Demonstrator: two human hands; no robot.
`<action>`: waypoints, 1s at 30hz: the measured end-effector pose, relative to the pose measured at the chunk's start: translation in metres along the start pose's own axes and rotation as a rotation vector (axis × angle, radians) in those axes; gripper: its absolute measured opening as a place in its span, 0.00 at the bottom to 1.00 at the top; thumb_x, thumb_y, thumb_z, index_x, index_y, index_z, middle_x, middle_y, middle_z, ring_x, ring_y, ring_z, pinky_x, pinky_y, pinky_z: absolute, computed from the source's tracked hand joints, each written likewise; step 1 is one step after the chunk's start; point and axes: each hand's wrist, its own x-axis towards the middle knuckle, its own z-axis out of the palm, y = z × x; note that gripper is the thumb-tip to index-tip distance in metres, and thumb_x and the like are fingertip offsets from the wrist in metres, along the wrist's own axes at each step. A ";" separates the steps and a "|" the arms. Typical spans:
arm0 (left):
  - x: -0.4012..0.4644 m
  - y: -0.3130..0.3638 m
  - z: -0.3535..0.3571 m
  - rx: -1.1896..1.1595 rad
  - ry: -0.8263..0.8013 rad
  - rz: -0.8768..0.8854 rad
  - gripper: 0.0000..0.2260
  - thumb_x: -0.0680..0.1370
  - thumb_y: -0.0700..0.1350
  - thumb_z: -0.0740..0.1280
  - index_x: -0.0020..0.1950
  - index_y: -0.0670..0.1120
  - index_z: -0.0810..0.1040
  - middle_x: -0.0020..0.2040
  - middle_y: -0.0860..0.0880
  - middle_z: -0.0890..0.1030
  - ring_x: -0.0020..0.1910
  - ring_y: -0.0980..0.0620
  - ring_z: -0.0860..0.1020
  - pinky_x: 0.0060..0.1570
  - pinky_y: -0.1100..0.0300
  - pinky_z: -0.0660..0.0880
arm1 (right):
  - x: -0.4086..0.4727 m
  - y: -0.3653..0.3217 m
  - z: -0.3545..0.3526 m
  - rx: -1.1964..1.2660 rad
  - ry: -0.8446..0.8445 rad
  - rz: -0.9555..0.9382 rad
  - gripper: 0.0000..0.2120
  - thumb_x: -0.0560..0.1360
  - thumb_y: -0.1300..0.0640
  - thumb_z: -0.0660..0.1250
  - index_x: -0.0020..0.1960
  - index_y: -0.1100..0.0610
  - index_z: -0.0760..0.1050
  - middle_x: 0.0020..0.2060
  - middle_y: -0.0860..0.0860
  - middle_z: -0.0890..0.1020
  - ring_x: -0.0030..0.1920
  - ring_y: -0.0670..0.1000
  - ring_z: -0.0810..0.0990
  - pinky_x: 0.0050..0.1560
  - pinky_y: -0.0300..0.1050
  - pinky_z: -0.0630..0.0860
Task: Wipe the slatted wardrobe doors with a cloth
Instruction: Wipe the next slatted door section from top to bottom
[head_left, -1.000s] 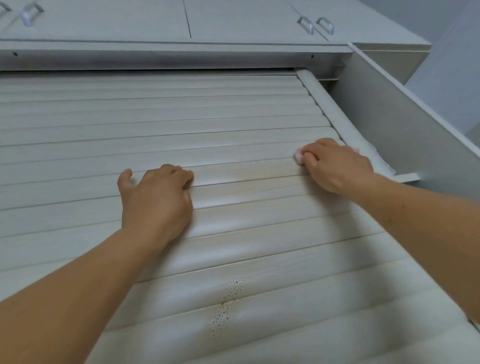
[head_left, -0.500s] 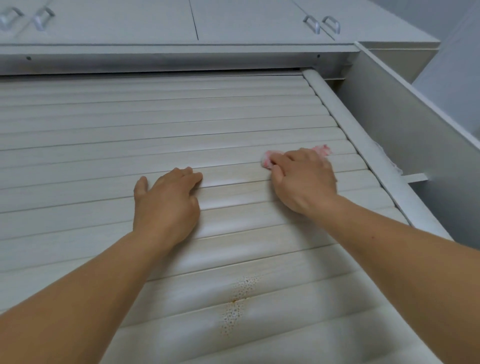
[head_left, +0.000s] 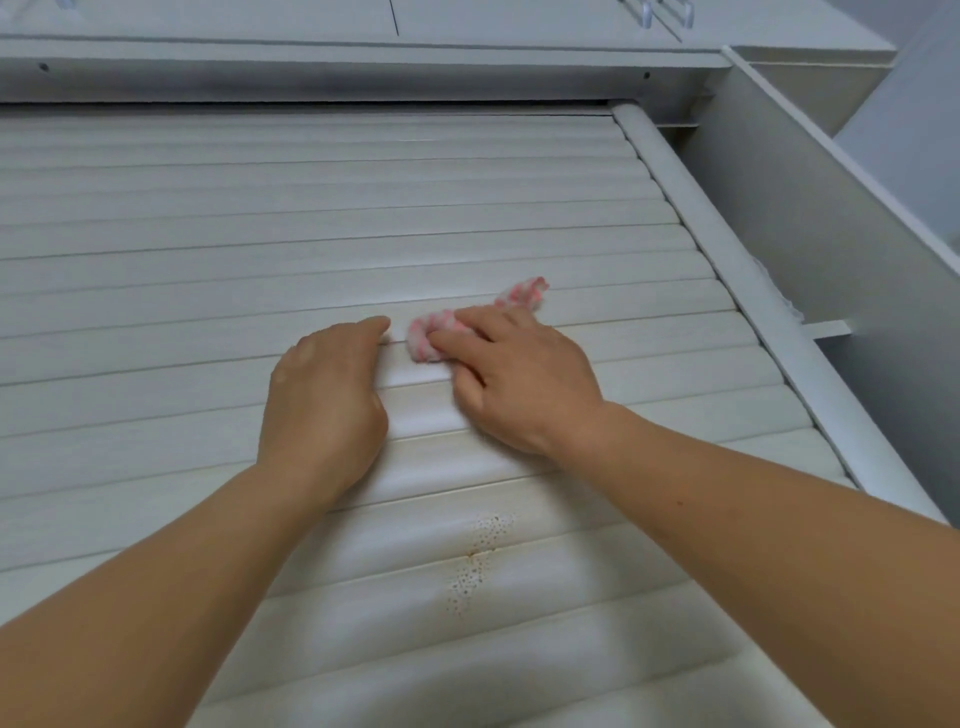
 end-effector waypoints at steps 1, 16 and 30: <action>0.000 0.001 0.001 0.035 0.001 0.013 0.29 0.65 0.39 0.52 0.66 0.44 0.71 0.60 0.41 0.76 0.59 0.38 0.71 0.58 0.47 0.66 | -0.003 0.008 -0.003 -0.025 0.003 0.020 0.18 0.75 0.50 0.56 0.62 0.46 0.75 0.60 0.48 0.77 0.60 0.56 0.73 0.47 0.49 0.72; 0.003 0.002 0.010 0.116 0.046 0.032 0.24 0.65 0.36 0.54 0.59 0.41 0.76 0.47 0.41 0.76 0.46 0.39 0.72 0.48 0.47 0.69 | -0.016 0.048 -0.023 -0.001 0.054 0.562 0.15 0.81 0.50 0.52 0.58 0.49 0.76 0.64 0.50 0.67 0.66 0.58 0.62 0.51 0.50 0.67; -0.004 0.013 0.001 0.240 -0.049 -0.015 0.20 0.72 0.34 0.60 0.61 0.48 0.75 0.52 0.45 0.75 0.53 0.41 0.70 0.59 0.43 0.64 | -0.019 0.057 -0.023 -0.205 0.049 0.404 0.14 0.80 0.51 0.54 0.60 0.44 0.75 0.59 0.49 0.75 0.63 0.56 0.66 0.64 0.54 0.59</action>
